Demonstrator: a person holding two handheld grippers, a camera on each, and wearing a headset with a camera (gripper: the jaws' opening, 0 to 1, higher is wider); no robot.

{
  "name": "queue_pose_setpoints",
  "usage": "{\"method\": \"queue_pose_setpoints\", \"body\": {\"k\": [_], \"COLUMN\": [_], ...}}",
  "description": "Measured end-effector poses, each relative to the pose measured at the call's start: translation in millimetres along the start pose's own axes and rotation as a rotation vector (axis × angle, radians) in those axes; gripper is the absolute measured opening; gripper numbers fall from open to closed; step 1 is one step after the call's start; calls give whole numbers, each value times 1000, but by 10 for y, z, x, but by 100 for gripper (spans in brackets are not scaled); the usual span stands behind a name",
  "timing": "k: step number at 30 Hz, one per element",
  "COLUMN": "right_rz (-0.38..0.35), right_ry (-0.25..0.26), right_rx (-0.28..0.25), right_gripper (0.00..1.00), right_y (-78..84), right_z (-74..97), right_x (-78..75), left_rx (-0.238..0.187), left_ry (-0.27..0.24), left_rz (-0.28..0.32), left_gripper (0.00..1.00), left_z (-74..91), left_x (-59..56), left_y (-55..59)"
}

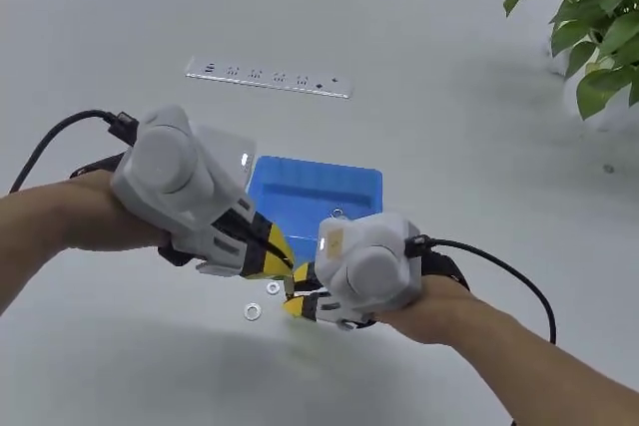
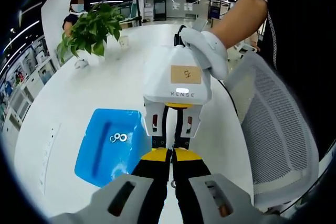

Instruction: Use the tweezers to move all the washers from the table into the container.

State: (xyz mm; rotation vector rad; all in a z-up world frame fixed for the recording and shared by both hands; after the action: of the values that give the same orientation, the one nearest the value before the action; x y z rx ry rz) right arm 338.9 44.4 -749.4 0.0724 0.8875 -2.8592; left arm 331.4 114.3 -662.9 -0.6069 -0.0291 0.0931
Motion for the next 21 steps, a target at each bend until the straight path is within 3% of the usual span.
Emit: {"method": "queue_pose_setpoints", "body": {"k": [21], "right_rz": [-38], "right_ry": [-11], "right_rx": [-9], "right_gripper": [10], "right_y": [46], "right_z": [-25], "right_x": [-24], "left_rx": [-16], "left_ry": [9], "left_rz": [11], "left_gripper": [5], "left_z": [-45], "left_x": [23], "left_y": [-30]}}
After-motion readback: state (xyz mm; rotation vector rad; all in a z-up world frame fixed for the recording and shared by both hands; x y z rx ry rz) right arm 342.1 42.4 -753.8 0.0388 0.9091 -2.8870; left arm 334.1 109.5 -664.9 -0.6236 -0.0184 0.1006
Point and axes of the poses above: the centre of the closed fingertips' face, and the gripper's own axes: z roughly backward along the fingers, x roughly to its left, y roughly out of its underside, the point moved 7 cm from there along z, roughly backward along the fingers, and after that the axes turned 10 degrees about x, right-handed, at the moved point
